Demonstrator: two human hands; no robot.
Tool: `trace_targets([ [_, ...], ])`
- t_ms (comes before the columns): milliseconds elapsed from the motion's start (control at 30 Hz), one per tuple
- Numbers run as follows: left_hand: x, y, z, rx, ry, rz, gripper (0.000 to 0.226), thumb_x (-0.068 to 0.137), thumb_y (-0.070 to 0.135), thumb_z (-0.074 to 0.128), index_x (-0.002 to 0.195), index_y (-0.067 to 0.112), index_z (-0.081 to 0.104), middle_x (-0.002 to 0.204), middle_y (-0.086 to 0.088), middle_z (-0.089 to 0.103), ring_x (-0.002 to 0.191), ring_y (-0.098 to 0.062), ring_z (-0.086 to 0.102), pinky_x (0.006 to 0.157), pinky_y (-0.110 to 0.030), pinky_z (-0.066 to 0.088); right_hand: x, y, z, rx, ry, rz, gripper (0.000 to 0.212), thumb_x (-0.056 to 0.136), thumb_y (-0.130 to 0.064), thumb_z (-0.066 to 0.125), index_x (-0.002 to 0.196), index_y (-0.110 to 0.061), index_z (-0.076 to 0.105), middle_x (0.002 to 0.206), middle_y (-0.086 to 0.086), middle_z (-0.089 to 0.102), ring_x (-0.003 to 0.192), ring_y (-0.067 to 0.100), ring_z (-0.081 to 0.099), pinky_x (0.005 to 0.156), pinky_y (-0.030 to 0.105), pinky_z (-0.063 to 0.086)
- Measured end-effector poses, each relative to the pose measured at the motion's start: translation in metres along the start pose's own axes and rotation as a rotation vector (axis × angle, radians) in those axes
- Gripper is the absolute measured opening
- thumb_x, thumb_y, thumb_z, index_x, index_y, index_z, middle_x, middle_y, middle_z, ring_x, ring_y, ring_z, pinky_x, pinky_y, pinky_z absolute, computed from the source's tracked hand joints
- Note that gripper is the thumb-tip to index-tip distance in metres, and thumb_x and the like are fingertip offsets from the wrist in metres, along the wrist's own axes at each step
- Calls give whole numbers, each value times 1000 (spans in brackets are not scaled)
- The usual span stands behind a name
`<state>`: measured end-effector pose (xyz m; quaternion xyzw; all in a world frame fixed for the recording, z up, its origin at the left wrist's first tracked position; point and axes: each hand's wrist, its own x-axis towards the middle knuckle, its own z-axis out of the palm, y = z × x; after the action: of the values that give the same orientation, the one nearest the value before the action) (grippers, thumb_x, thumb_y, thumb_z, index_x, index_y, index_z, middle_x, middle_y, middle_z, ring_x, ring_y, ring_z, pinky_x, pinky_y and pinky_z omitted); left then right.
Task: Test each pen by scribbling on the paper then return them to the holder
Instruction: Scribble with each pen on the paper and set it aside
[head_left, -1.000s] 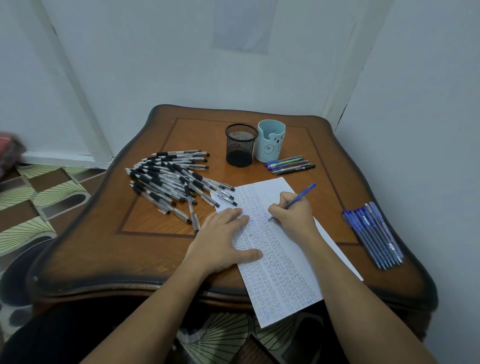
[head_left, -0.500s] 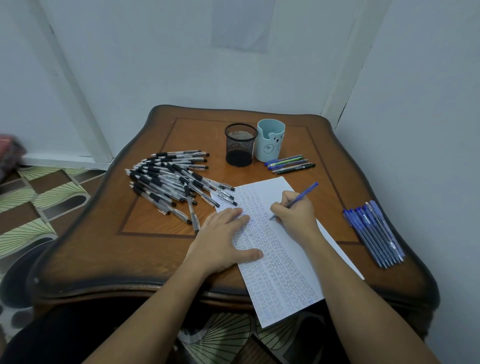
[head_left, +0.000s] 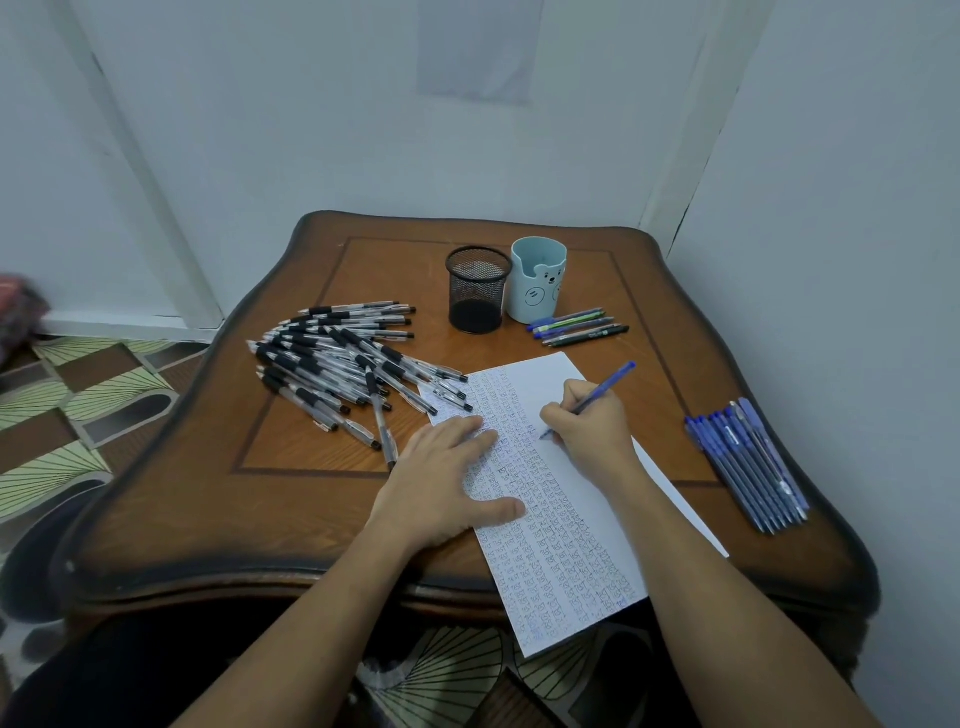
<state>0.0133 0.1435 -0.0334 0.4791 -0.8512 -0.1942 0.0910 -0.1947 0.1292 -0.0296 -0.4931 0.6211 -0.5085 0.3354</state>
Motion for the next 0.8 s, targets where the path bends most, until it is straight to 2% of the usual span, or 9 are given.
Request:
trace_targets([
  [133, -1, 1, -1, -1, -6, 0, 110, 59, 94, 29, 150, 34, 27, 159, 12, 17, 145, -8, 9, 119, -38, 4, -1, -2, 1, -7, -10, -4, 49, 80, 3, 65, 50, -23, 36, 55, 1, 31, 52, 14, 40, 58, 33, 39],
  [233, -1, 1, -1, 2, 0, 3, 109, 59, 94, 30, 150, 34, 28, 159, 12, 17, 145, -8, 10, 119, -37, 4, -2, -3, 0, -16, -15, -6, 46, 80, 3, 65, 53, -19, 34, 56, 1, 30, 58, 20, 39, 58, 34, 37],
  [367, -1, 0, 0, -15, 5, 0, 108, 59, 93, 31, 150, 34, 28, 159, 13, 17, 145, -8, 9, 119, -36, 3, -2, -3, 0, -15, -20, 1, 48, 80, 3, 64, 51, -22, 36, 54, 0, 29, 56, 20, 38, 57, 33, 36],
  [500, 1, -3, 3, -1, 9, 2, 107, 61, 94, 32, 150, 35, 28, 159, 13, 17, 145, -8, 10, 119, -38, 5, -1, -3, -2, -32, 31, -11, 34, 81, 3, 64, 61, -10, 40, 61, 10, 31, 55, 18, 41, 53, 27, 39],
  [667, 1, -1, 1, -2, -4, -5, 106, 61, 94, 31, 150, 36, 27, 159, 13, 17, 145, -8, 9, 119, -39, 5, -3, -4, -1, -83, -1, -12, 34, 82, 2, 64, 61, -9, 40, 60, 11, 32, 45, 5, 40, 47, 19, 35],
  [800, -1, 0, 0, -8, -16, -10, 106, 61, 93, 34, 150, 36, 26, 160, 13, 15, 145, -8, 8, 120, -39, 3, -1, -3, -4, -52, 5, 1, 32, 83, 3, 62, 64, -8, 39, 61, 10, 31, 44, 6, 44, 48, 22, 39],
])
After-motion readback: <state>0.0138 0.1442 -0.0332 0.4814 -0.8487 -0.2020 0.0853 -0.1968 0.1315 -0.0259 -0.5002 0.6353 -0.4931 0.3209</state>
